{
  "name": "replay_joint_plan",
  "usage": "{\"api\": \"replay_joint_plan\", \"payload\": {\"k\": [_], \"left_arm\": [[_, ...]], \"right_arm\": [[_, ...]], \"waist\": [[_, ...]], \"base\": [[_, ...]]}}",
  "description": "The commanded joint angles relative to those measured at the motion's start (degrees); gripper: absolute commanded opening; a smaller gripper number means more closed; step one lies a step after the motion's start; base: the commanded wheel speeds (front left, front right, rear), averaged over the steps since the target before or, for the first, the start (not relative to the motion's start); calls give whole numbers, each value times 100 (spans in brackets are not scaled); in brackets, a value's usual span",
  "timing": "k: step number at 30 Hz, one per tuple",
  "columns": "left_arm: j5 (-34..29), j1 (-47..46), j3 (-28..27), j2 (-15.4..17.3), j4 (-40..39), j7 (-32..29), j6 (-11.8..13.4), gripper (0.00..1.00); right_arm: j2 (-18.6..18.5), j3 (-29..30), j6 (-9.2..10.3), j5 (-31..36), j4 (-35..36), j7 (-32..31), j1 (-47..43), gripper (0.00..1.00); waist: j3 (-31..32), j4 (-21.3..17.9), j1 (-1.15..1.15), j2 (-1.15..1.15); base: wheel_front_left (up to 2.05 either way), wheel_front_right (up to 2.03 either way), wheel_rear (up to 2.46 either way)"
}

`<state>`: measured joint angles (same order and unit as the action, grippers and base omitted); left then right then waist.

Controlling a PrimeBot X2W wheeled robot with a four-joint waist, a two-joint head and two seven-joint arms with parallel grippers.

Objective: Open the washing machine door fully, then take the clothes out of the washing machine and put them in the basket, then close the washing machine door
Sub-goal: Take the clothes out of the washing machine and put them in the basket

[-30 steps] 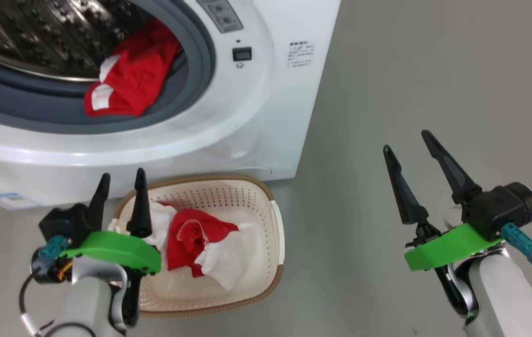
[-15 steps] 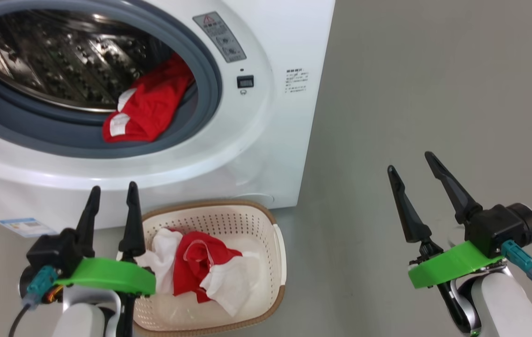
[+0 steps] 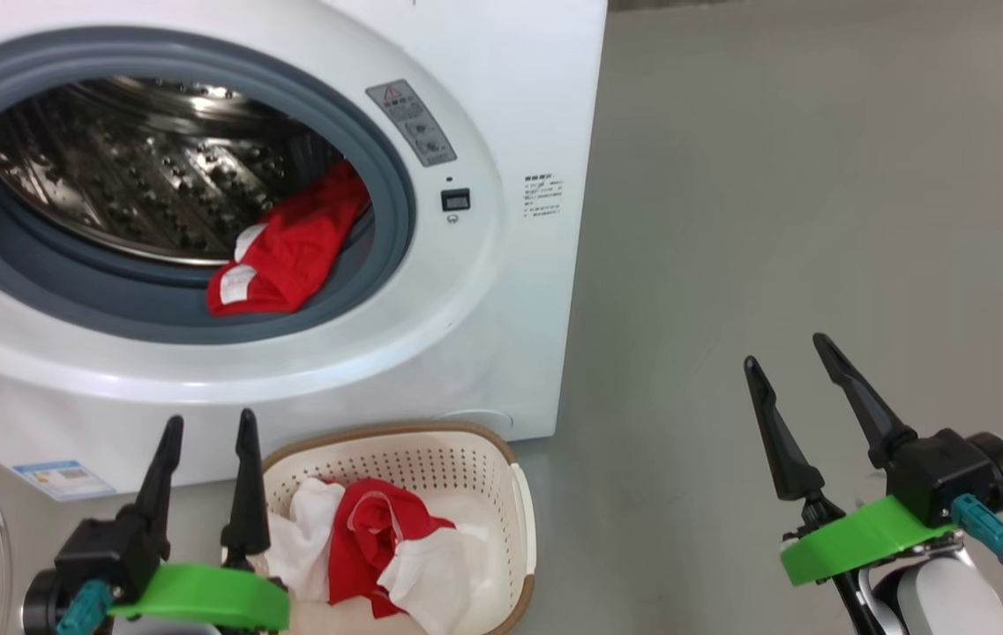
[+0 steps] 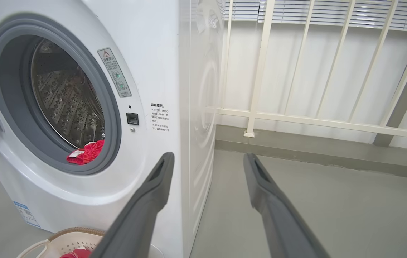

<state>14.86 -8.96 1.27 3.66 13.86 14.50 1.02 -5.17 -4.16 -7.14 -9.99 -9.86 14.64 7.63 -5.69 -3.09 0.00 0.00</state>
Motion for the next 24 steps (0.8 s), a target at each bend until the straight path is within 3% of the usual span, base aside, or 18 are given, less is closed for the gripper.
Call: {"api": "replay_joint_plan", "payload": {"k": [1,24], "left_arm": [[8,43,-201,105,-213,49,33,100],[58,382,-41,115,-490,-65,167,100]], "right_arm": [[-18,-68,-35,59,152,36,-18,100],[-13,86,-35,117,260,36,-270,100]], "waist": [[97,-30,0,0],[173,-19,0,0]], "base": [[0,0,0],[0,0,0]]}}
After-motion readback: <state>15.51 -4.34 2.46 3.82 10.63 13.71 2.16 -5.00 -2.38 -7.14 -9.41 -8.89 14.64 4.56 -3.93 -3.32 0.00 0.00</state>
